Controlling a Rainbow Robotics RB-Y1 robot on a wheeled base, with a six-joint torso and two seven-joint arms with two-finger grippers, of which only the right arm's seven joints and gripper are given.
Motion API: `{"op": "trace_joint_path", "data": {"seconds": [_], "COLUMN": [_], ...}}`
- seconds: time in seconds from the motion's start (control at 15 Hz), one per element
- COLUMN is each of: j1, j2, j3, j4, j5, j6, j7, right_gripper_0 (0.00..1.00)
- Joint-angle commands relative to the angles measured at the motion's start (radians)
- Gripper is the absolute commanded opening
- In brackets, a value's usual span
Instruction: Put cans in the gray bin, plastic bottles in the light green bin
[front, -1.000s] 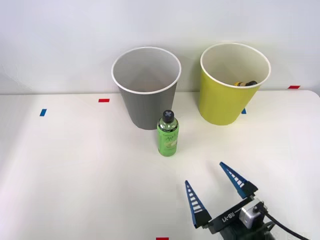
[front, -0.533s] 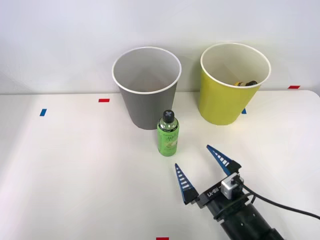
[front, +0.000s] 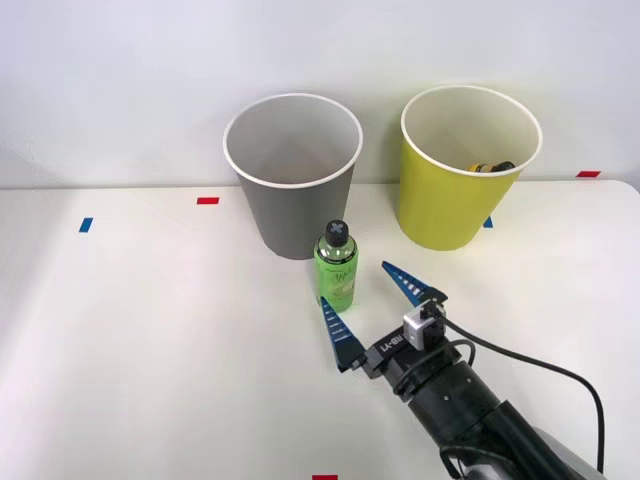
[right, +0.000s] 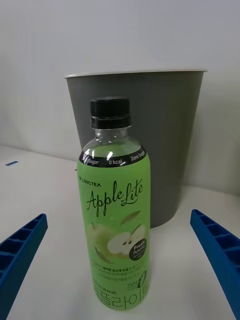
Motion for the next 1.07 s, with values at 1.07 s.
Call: {"op": "trace_joint_path", "data": {"seconds": [1.07], "j1": [-0.214], "j2": [0.209], "j3": [-0.021], "j4": [0.297], "j5": [0.023], "j6": [0.005], "j7": [0.031], "right_gripper_0": [1.0]}}
